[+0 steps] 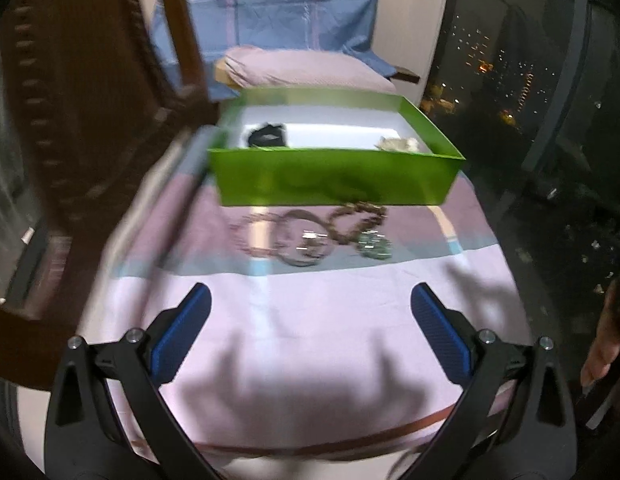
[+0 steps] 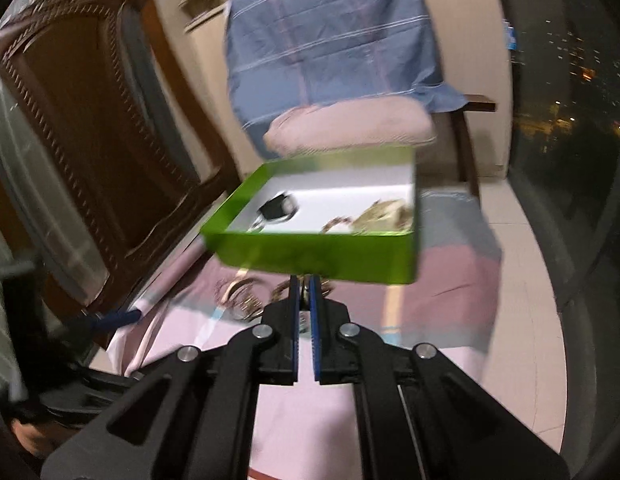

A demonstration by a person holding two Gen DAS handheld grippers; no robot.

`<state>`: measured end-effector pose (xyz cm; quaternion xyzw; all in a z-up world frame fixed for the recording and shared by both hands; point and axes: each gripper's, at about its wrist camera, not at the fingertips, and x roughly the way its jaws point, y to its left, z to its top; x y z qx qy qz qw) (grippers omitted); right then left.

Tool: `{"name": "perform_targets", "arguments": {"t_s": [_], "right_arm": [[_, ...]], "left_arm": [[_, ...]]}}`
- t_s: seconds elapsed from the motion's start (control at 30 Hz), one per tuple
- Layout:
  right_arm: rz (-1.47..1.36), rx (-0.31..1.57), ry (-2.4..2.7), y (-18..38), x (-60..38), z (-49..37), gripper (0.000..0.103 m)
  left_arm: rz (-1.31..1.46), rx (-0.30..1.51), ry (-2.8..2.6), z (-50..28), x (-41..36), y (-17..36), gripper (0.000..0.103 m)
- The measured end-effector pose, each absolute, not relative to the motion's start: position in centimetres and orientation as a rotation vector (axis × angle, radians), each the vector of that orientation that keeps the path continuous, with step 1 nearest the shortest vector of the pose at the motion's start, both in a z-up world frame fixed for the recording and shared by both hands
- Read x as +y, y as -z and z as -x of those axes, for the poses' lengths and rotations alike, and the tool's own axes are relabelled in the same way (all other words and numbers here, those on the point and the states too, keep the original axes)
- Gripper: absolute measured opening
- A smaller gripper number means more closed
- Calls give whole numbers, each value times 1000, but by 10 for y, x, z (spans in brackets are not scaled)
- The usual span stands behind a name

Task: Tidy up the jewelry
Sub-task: 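Grasp the green pendant with the left tool while the right tool lifts the ring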

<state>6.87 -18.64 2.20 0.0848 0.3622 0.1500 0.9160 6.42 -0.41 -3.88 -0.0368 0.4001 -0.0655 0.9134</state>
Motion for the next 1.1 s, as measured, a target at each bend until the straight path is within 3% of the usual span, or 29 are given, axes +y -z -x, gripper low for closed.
{"name": "perform_targets", "arguments": {"t_s": [0.3,0.43,0.57,0.63,0.67,1.1], "right_arm": [[-215,781,-296,-7,-204,-80,5],[-235,780,-310,-8,-206,-79,5],[-245,769,-325,-12,-205,-78,5],[-245,765,-331,-12,-204,-78,5],[-245,764,-333,-13,-204,-77,5],[-195,733,-341,-20,-196,-68,5]], "left_arm": [[57,907,170,-107,-69,69,78],[84,986,163,-129,-75,88,50],[43,965,109,-133,-77,92,35],[70,964,121,-133,-73,91,22],[78,968,132,-132,-71,90,8],[51,728,258,-43,-23,-16,8]]}}
